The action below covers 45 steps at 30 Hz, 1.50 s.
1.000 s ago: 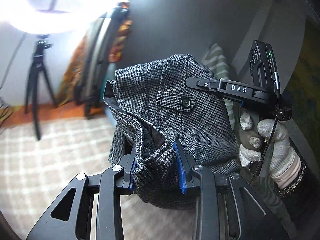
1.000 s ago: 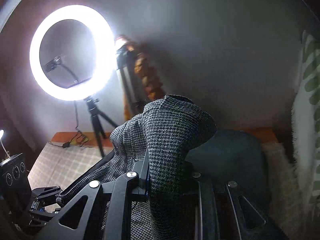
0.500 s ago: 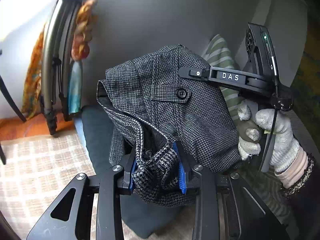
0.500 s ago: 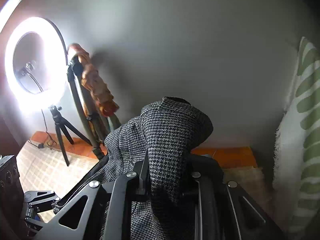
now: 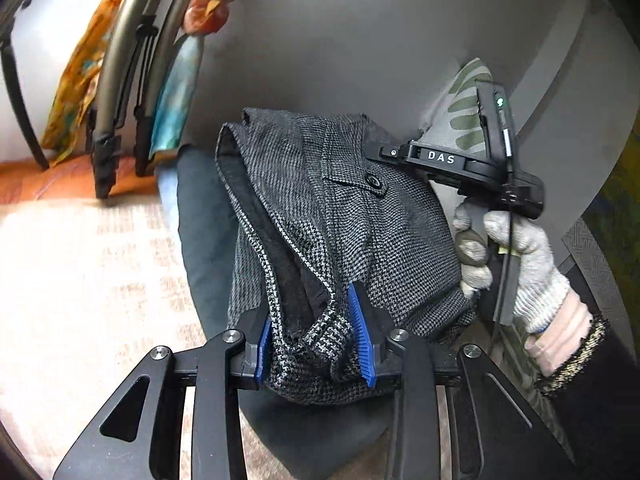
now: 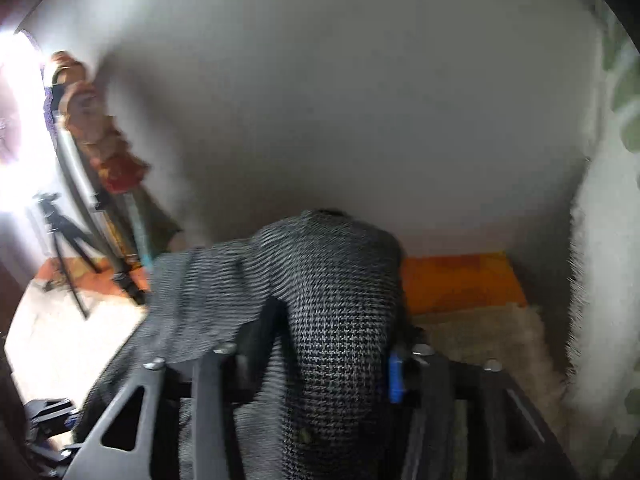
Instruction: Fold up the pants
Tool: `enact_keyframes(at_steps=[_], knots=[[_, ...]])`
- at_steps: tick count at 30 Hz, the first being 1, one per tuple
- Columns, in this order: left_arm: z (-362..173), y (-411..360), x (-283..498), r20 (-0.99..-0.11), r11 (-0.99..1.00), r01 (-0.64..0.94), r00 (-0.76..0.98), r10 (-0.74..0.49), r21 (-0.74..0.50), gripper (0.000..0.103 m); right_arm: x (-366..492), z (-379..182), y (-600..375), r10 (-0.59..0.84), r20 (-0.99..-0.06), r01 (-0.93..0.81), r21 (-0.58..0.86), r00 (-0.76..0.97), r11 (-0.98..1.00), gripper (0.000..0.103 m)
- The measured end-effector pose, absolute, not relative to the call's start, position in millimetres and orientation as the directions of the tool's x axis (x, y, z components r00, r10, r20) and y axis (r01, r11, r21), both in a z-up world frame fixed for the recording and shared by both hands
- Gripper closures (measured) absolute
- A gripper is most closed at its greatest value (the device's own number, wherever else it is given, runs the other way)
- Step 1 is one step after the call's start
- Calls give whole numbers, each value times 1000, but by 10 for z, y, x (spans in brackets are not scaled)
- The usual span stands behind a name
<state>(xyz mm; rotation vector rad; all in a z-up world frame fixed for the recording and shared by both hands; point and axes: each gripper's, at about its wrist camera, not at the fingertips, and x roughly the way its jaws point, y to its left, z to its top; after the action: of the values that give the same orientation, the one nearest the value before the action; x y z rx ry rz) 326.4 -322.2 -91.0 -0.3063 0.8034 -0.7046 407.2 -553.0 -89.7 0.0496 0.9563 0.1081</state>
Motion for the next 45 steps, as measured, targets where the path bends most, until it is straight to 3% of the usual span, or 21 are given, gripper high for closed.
enact_keyframes(at_steps=[6, 23, 27, 32, 35, 45], knots=[[-941, -3006, 3200, -553, 735, 407, 486, -676, -542, 63, 4063, -980, -5603, 50, -825, -13, 51, 563, 999, 40], [-452, -2501, 2790, -582, 801, 439, 552, -598, -407, 63, 3314, -210, -5368, -24, -787, 76, 29, 616, 997, 33], [-270, -2405, 2620, -567, 809, 439, 578, -587, -391, 47, 3105, -40, -5187, -15, -782, 60, 28, 623, 998, 32], [-67, -2286, 2372, -555, 816, 458, 599, -577, -353, 45, 2809, 161, -4929, -10, -771, 45, 24, 637, 999, 31], [52, -2197, 2185, -546, 821, 471, 616, -568, -322, 39, 2571, 284, -4752, -1, -755, 32, 26, 656, 999, 19], [344, -1884, 1476, -506, 815, 519, 646, -571, -257, 22, 1793, 496, -4258, 40, -730, 23, 77, 682, 997, 11]])
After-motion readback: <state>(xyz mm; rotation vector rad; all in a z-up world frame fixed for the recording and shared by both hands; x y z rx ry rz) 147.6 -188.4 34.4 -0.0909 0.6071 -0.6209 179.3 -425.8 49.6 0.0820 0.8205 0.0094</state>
